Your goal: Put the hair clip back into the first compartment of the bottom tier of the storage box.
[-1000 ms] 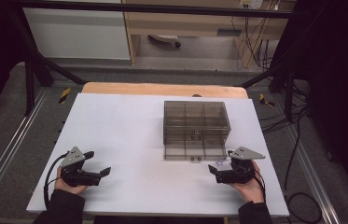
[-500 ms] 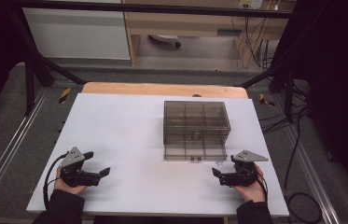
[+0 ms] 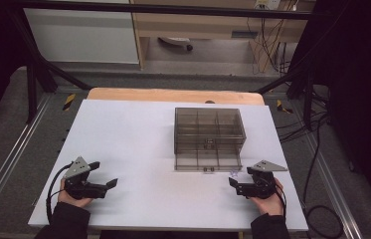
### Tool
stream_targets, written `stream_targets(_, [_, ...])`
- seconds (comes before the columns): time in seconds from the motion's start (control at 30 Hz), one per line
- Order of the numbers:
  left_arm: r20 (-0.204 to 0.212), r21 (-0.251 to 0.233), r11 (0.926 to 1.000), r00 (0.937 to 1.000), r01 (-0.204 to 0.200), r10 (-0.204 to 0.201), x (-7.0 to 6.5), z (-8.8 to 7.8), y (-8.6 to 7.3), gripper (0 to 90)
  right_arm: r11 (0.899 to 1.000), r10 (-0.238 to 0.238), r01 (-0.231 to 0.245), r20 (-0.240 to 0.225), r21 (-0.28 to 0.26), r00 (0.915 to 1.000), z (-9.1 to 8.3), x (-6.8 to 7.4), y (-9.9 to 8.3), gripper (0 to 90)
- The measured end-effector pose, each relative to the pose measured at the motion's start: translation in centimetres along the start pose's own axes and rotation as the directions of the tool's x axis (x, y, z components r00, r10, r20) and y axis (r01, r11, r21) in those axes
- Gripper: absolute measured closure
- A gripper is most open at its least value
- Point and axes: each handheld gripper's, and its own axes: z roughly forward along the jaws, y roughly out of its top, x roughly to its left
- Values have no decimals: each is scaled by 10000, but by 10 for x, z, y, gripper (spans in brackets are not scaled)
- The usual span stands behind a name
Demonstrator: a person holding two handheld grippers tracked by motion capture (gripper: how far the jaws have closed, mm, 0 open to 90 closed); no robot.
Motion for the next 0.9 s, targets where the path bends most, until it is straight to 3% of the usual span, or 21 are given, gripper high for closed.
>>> stream_targets(0.2, [14,-1,10000,10000,12,-12,0,0,0,22,9998,147,-147,1,143,9999,2,-1,0,203])
stream_targets(0.33, [14,8,10000,10000,6,-7,0,0,0,22,9991,414,-414,-99,-26,9991,0,-3,-1,304])
stream_targets(0.53, [-8,4,10000,10000,-9,9,-1,0,0,22,9995,299,-299,-29,143,9995,1,-6,-1,445])
stream_targets(0.9, [0,85,10000,10000,-53,53,-2,2,0,23,9991,230,-231,31,365,9997,8,-9,0,581])
